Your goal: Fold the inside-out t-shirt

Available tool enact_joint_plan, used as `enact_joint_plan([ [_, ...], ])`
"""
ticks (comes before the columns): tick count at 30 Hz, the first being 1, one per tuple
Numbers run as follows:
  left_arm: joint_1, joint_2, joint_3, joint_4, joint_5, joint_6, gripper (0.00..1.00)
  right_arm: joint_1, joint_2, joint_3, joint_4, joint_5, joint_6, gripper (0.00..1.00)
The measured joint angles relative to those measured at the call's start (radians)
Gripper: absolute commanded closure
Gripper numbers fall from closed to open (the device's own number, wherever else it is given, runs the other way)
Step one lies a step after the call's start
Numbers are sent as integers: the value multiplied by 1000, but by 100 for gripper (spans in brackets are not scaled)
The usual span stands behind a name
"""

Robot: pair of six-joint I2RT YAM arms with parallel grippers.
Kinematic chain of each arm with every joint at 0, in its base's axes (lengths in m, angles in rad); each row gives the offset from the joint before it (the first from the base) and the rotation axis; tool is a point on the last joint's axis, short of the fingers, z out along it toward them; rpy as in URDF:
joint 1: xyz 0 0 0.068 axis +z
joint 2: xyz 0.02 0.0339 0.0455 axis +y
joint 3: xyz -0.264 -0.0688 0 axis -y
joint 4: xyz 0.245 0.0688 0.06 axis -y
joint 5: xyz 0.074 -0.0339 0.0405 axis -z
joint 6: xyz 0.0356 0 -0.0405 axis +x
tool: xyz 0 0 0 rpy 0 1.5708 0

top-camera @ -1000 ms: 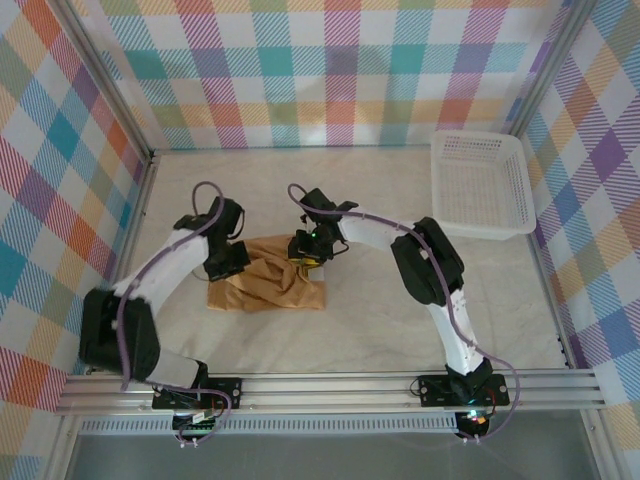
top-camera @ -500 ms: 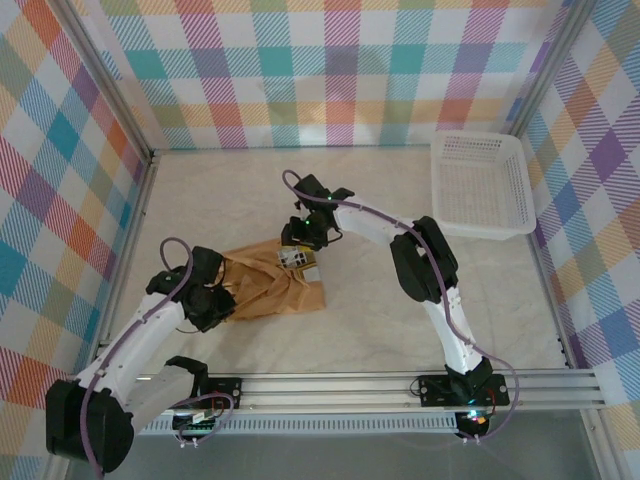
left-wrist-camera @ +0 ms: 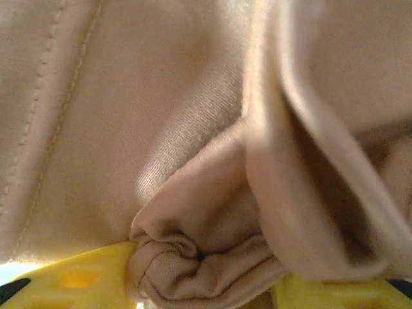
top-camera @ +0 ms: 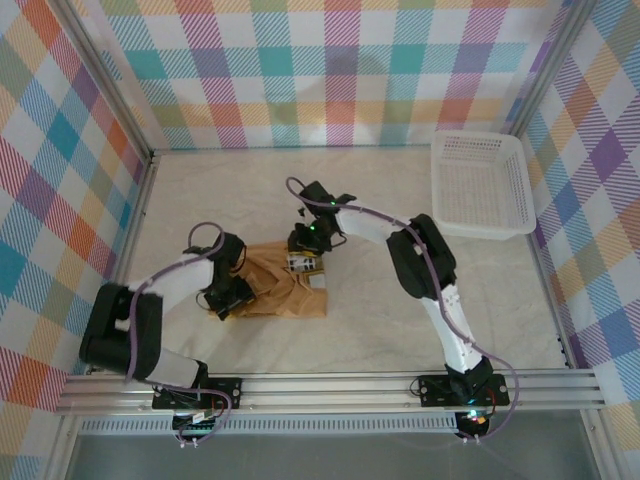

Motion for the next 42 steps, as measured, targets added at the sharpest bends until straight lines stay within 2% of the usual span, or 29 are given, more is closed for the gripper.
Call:
enact_joint_plan([
  [6, -4, 229, 274, 44, 17, 106, 45, -11, -359, -528, 80, 41, 54, 65],
  [9, -12, 332, 453, 21, 23, 182, 43, 56, -531, -723, 70, 69, 113, 59],
  [11, -15, 367, 547, 4, 22, 229, 43, 96, -624, -788, 45, 90, 134, 54],
  [13, -15, 377, 622, -26, 15, 277, 43, 101, -699, -793, 28, 122, 128, 49],
  [15, -15, 376, 667, -57, 15, 309, 43, 81, -736, -745, 25, 161, 98, 49],
  [19, -26, 360, 682, -79, 72, 348, 42, 13, -668, -557, 28, 204, 28, 54],
  [22, -73, 351, 682, -79, 115, 373, 41, -56, -595, -489, 43, 214, -6, 55],
  [29, -227, 369, 692, -85, 171, 425, 42, -182, -549, -527, 16, 192, -35, 57],
  [36, -289, 513, 753, -99, 171, 432, 43, -196, -549, -558, 18, 139, -38, 56],
  [38, -301, 542, 768, -103, 169, 432, 49, -196, -549, -558, 21, 124, -38, 55],
  [42, -313, 580, 800, -118, 161, 422, 75, -196, -526, -558, 36, 89, -37, 55],
])
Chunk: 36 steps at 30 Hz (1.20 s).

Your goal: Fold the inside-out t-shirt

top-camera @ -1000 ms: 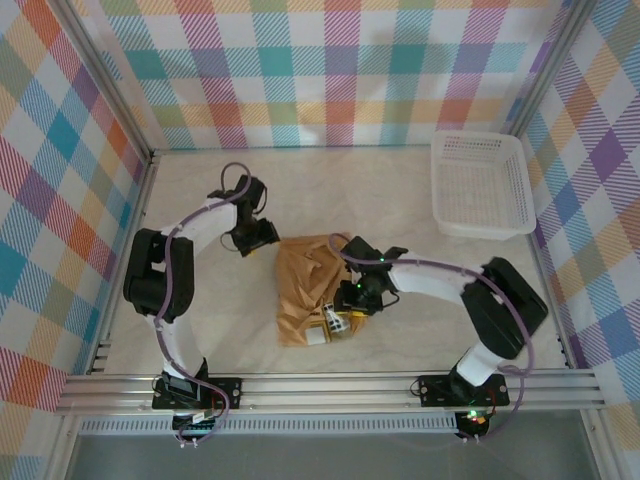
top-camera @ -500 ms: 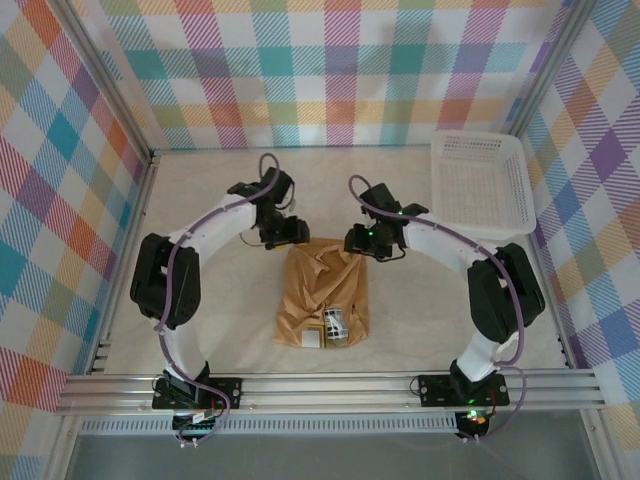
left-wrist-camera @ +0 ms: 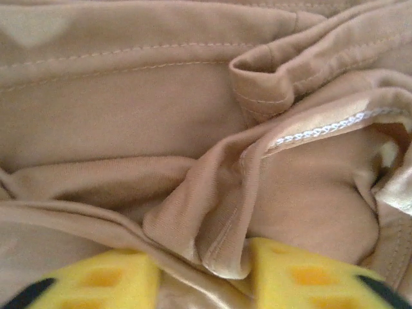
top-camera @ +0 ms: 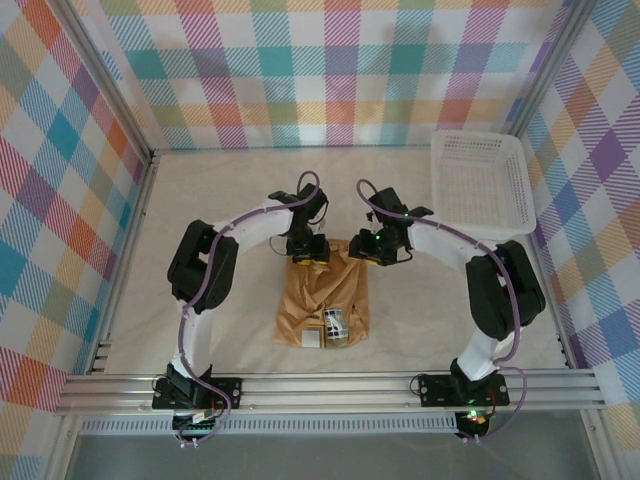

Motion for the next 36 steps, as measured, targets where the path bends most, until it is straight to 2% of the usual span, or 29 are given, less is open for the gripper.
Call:
enact_joint_plan([
  [4, 0, 4, 27, -40, -31, -6, 94, 0, 55, 3, 11, -24, 0, 56],
  [7, 0, 4, 67, -79, -64, -12, 100, 3, 111, 29, 10, -38, 2, 58],
  [8, 0, 4, 82, -91, -74, -13, 100, 3, 124, 40, 9, -40, 2, 62],
  [11, 0, 4, 121, -125, -106, -17, 100, 4, 165, 89, 8, -47, 9, 88],
  [13, 5, 4, 141, -152, -126, -19, 100, 4, 181, 119, 3, -42, 7, 99],
  [17, 24, 4, 152, -183, -140, -20, 100, 4, 173, 152, -34, -11, 0, 100],
  [26, 144, 4, 164, -216, -137, -19, 100, -24, 56, 156, -120, 76, -27, 100],
  [30, 158, 13, 196, -214, -116, -19, 94, -37, 84, 180, -117, 74, -28, 99],
  [32, 156, 29, 217, -211, -104, -20, 88, -38, 132, 209, -109, 70, -31, 96],
  [34, 156, 59, 244, -209, -101, -22, 76, -38, 201, 253, -99, 64, -42, 91],
  [36, 157, 88, 266, -209, -105, -24, 59, -38, 262, 293, -98, 62, -53, 83],
])
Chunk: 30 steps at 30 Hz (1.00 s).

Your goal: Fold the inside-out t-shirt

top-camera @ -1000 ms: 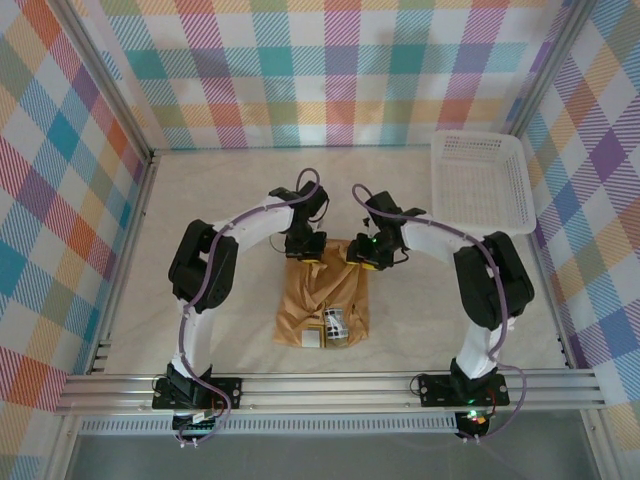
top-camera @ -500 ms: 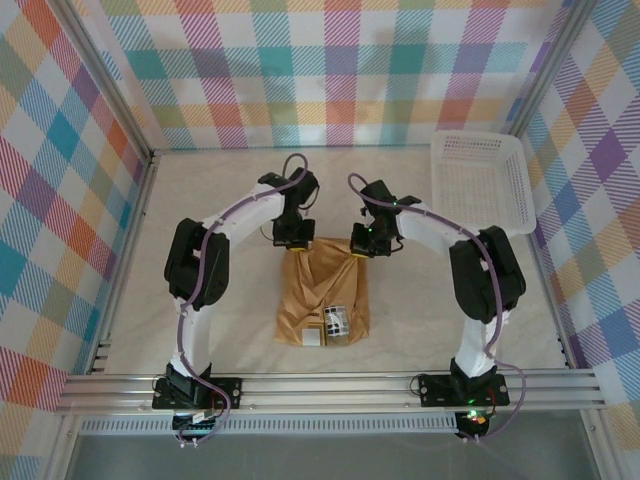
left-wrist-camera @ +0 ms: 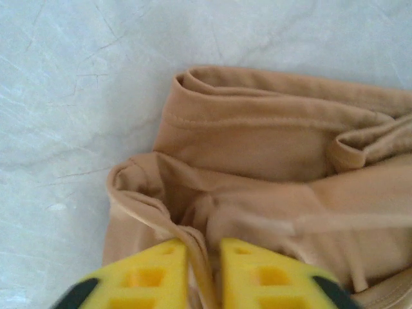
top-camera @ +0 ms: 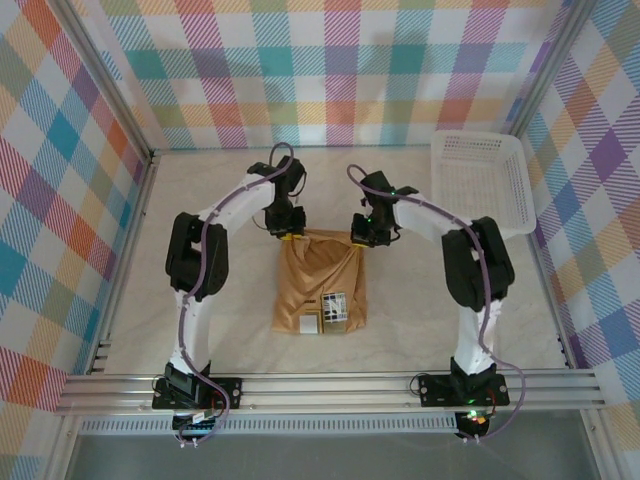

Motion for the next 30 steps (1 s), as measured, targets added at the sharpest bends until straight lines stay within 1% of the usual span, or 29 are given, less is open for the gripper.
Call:
enact_joint_plan([
  [1, 0, 14, 7, 0, -5, 2, 54, 0, 29, 21, -3, -3, -4, 79],
  [2, 0, 19, 7, 0, -8, 1, 51, 0, 46, 33, -5, -7, -10, 75],
  [3, 0, 23, 7, -5, -13, 3, 51, 0, 57, 42, -7, -10, -16, 71],
  [5, 0, 19, 6, -7, -27, 4, 51, 0, 56, 44, -14, -15, -23, 69],
  [7, -2, 4, -4, -4, -39, 5, 54, 0, 43, 44, -22, -18, -25, 68],
  [9, -10, -17, -7, -6, -45, 9, 53, 0, 26, 43, -29, -18, -26, 68],
  [13, -38, -46, 3, -11, -53, 35, 48, 0, -11, 38, -33, -22, -26, 66],
  [17, -84, -32, 42, -27, -58, 65, 48, 0, -29, 10, -30, -41, -25, 66],
  [22, -111, 21, 77, -54, -79, 88, 50, 0, -29, -3, -31, -52, -24, 66],
  [24, -114, 48, 88, -63, -81, 92, 53, 0, -29, -3, -29, -53, -24, 66],
  [26, -119, 71, 99, -67, -87, 95, 59, 0, -29, -4, -30, -53, -24, 66],
  [27, -122, 81, 107, -73, -91, 99, 64, 0, -29, -4, -29, -56, -22, 67],
  [29, -124, 95, 119, -85, -100, 103, 79, 0, -28, -3, -29, -63, -21, 68],
  [30, -126, 100, 123, -90, -107, 108, 85, 0, -28, -4, -29, -67, -19, 71],
])
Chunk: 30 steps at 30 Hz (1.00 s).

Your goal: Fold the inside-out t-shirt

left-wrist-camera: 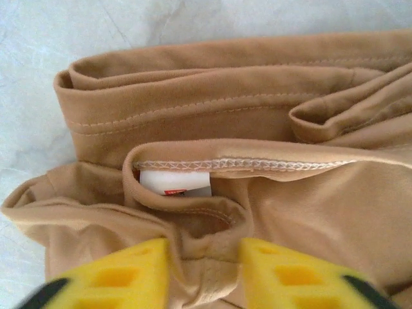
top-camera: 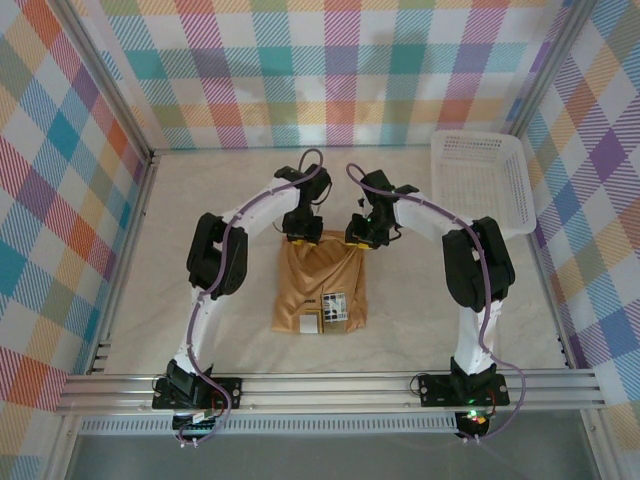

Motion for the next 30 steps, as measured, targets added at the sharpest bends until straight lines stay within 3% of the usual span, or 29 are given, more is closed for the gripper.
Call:
enact_joint_plan([
  [3, 0, 9, 27, -27, -27, 1, 99, 0, 3, 0, 7, -8, 6, 82],
  [7, 2, 11, 109, -77, -67, -2, 100, 0, 13, 4, 6, -12, 10, 100],
  [12, 19, 3, 199, -103, -85, -7, 100, 0, 13, 27, -2, 0, 12, 100],
  [23, 128, -2, 206, -99, -64, -42, 100, -4, -26, 55, -39, 102, 1, 100],
  [28, 128, 41, 207, -76, -38, -55, 91, -12, 9, 87, -54, 136, -1, 100],
  [30, 129, 61, 207, -62, -29, -56, 75, -17, 44, 108, -53, 151, -6, 99],
])
